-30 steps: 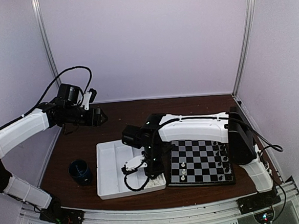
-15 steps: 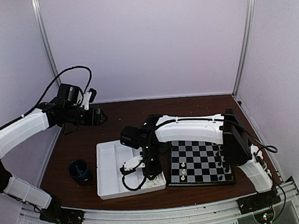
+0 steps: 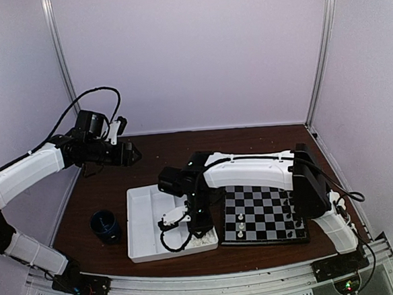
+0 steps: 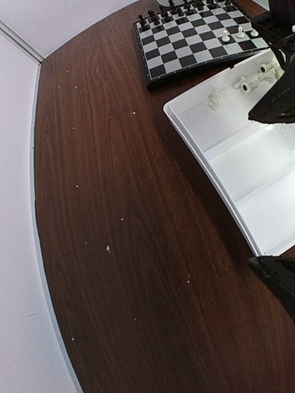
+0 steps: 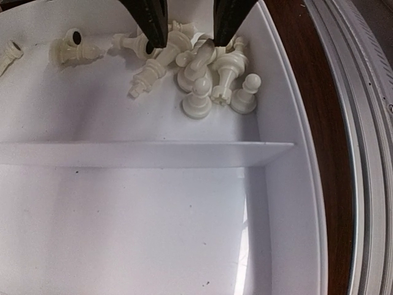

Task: Set up the chess pieces on the board
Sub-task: Pick up the knight from the storage box.

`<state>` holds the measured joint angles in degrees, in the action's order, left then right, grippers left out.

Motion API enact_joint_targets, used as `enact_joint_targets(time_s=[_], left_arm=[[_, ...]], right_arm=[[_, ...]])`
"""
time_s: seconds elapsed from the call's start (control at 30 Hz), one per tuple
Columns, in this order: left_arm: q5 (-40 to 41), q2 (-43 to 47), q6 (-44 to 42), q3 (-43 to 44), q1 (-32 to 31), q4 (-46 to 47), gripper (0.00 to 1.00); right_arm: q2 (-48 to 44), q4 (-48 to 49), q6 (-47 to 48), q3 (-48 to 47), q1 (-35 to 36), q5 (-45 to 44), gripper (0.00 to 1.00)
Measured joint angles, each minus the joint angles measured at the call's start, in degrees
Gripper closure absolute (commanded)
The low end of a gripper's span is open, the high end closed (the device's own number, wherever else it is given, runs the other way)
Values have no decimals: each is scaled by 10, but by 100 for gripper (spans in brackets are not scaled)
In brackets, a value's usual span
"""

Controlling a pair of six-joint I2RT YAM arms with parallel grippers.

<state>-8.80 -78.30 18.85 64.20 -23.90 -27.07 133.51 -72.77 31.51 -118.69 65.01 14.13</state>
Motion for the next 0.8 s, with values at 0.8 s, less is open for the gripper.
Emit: enact_joint_targets(time_s=[0.8], left_arm=[[-3, 0, 2, 0, 3, 0, 26]], right_arm=[[-21, -8, -2, 1, 7, 0, 68]])
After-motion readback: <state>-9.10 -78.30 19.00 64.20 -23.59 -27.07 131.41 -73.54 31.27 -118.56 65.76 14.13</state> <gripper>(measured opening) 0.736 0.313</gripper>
